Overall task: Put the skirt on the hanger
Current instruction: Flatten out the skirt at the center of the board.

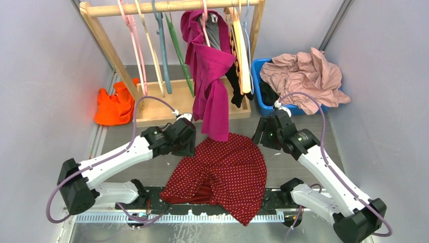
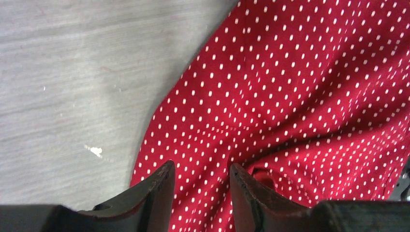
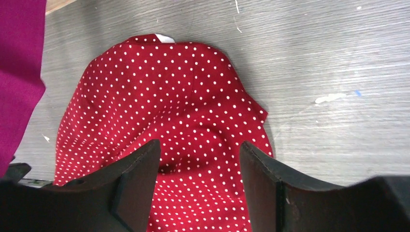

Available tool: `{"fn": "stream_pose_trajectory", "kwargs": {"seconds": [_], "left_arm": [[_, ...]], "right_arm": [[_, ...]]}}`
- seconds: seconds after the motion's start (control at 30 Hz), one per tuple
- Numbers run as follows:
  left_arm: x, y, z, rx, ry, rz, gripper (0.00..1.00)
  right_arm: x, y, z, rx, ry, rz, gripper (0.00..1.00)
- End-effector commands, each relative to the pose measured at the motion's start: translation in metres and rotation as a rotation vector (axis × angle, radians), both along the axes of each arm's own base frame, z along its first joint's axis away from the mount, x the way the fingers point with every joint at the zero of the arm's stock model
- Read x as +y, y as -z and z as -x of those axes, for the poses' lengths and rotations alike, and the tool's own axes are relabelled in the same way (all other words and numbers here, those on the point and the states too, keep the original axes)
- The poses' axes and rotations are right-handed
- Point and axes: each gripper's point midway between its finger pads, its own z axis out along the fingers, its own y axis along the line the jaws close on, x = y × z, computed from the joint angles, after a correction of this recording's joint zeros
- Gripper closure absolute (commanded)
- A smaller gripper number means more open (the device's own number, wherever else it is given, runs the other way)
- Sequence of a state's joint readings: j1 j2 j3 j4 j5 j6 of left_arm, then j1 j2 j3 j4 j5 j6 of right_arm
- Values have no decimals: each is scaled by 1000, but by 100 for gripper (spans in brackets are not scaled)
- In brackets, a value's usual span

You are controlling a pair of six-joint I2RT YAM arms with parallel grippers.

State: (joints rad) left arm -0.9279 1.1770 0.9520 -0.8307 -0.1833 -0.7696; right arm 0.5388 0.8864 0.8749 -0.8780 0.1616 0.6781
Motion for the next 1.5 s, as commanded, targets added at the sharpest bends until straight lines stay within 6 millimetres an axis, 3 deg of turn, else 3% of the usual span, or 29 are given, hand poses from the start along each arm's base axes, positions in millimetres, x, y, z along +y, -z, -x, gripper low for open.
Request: {"fn": "stream_pose_trajectory", "kwargs": {"seconds": [0.0,0.2,0.27,0.57,0.77,0.87,0.93,1.1,1.17,1.3,1.47], "left_arm": [[-26,-11,-36,-98,3,111,54],[-30,7,-56,-108,-56,142,54],[-33,22,-58,-90,-61,131,53],[-43,67,-63,-23,-73,98,52],[-53,87,-64,6,-50,110,52],[-59,91,-63,23,-27,116,59],[-59,90,-60,23,-23,127,73],[-52,78,-50,7,-21,156,99],[-45,68,-43,-5,-29,167,100],[-31,35,-25,-47,-41,211,100],[-17,-34,-11,-161,-45,288,100]], "right_arm": [[22,7,-25,-3,-80,-156,35],[15,54,-39,88,-37,-174,37],[14,67,-40,111,-29,-168,37],[4,108,-45,180,2,-86,35],[2,132,-48,228,8,-56,35],[5,138,-51,244,3,-62,40],[8,138,-52,242,-5,-74,54],[14,113,-52,182,-28,-123,83],[16,91,-49,135,-46,-148,87],[20,27,-38,2,-103,-205,89],[32,-55,-16,-129,-226,-299,89]]}}
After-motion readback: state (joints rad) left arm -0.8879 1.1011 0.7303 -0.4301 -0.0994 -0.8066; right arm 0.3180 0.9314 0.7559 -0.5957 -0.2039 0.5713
